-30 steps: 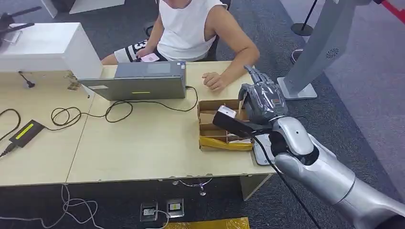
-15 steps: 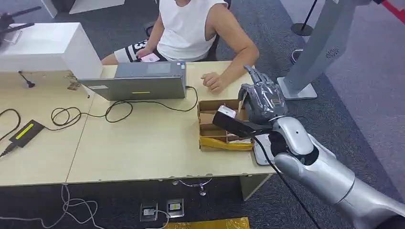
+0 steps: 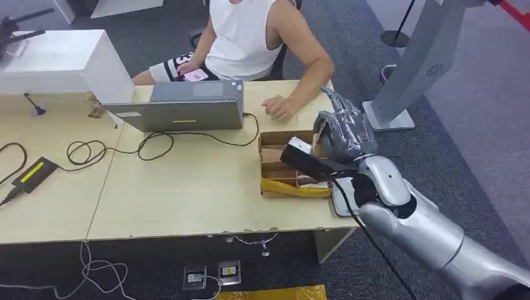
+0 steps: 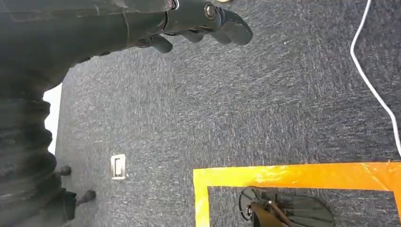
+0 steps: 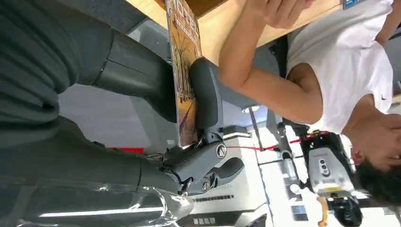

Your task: Pass the card to the sensor for recognition and then transmit it.

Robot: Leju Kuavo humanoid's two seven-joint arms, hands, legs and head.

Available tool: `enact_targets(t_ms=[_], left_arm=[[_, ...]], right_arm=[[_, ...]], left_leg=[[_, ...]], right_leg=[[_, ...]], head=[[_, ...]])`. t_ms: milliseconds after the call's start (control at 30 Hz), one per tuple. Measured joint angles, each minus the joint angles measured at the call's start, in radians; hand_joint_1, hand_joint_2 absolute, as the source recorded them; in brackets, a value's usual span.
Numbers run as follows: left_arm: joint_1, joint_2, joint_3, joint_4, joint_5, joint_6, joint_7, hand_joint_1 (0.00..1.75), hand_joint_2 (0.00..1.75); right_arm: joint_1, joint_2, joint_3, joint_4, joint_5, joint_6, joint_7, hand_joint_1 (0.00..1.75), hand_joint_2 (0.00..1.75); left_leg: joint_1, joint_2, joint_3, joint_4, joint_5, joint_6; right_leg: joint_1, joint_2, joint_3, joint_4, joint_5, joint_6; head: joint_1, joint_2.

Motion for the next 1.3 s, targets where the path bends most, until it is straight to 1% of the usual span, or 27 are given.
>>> enact_targets(t_ms=[67, 133, 167, 267, 333, 567, 833, 1033, 1300], left_arm=[[0.007, 0.000, 0.000, 0.000, 0.009, 0.002, -0.005, 0.00, 1.75], [0.013, 0.000, 0.000, -0.002, 0.010, 0.002, -0.007, 0.00, 1.75], [0.015, 0.001, 0.000, -0.002, 0.007, 0.001, -0.007, 0.00, 1.75], [0.019, 0.001, 0.000, -0.002, 0.007, 0.001, -0.007, 0.00, 1.75], [0.018, 0.002, 0.000, -0.002, 0.007, 0.001, -0.007, 0.00, 1.75], [0.017, 0.002, -0.007, -0.003, 0.007, 0.000, -0.008, 0.00, 1.75], [0.017, 0.001, -0.008, -0.003, 0.016, 0.003, -0.018, 0.00, 1.75], [0.017, 0.001, -0.008, -0.003, 0.019, 0.004, -0.019, 0.00, 1.75], [0.014, 0.001, -0.015, -0.005, 0.013, 0.000, -0.018, 0.00, 1.75]], right_arm=[[0.037, -0.017, -0.021, 0.000, -0.026, -0.046, 0.012, 1.75, 1.75], [0.083, -0.039, -0.049, 0.000, -0.048, -0.050, 0.077, 1.75, 1.75], [0.119, -0.053, -0.068, 0.002, -0.059, -0.063, 0.079, 1.75, 1.75], [0.216, -0.093, -0.123, 0.019, -0.072, -0.130, 0.003, 1.75, 1.75], [0.247, -0.107, -0.153, 0.025, -0.064, -0.140, -0.003, 1.75, 1.75], [0.304, -0.142, -0.234, 0.014, -0.022, -0.132, 0.045, 1.75, 1.75], [0.333, -0.163, -0.296, -0.006, -0.017, -0.128, 0.053, 1.75, 1.75], [0.344, -0.166, -0.316, -0.010, -0.016, -0.118, 0.053, 1.75, 1.75], [0.353, -0.157, -0.311, -0.009, -0.006, -0.057, 0.037, 1.75, 1.75]], left_leg=[[0.000, 0.000, 0.000, 0.000, 0.000, 0.000], [0.000, 0.001, 0.001, 0.000, 0.000, 0.000], [0.000, 0.000, 0.001, 0.000, -0.001, 0.000], [0.000, 0.000, -0.001, 0.000, -0.001, 0.000], [0.000, 0.004, 0.001, 0.000, -0.002, -0.001], [0.000, 0.005, 0.002, 0.000, -0.002, -0.001], [0.000, 0.006, 0.002, 0.000, -0.002, -0.001], [0.000, 0.006, 0.002, 0.000, -0.002, -0.001], [0.000, 0.006, 0.002, 0.000, -0.002, -0.001]], right_leg=[[0.000, 0.000, 0.000, 0.000, 0.000, 0.000], [0.000, 0.001, 0.000, -0.001, 0.000, 0.000], [0.000, 0.001, 0.001, -0.002, 0.000, 0.000], [0.000, 0.000, 0.001, -0.002, 0.000, 0.000], [0.000, 0.003, 0.000, -0.002, 0.000, 0.000], [0.000, 0.004, 0.001, -0.001, 0.000, 0.000], [0.000, 0.005, 0.001, -0.001, 0.001, 0.000], [0.000, 0.004, 0.001, -0.001, 0.001, 0.000], [0.000, 0.004, 0.001, -0.001, 0.001, 0.000]], head=[[0.000, 0.000], [0.000, 0.000], [0.001, 0.000], [0.001, 0.000], [0.000, 0.000], [0.000, 0.000], [0.000, 0.000], [0.000, 0.000], [0.000, 0.000]])
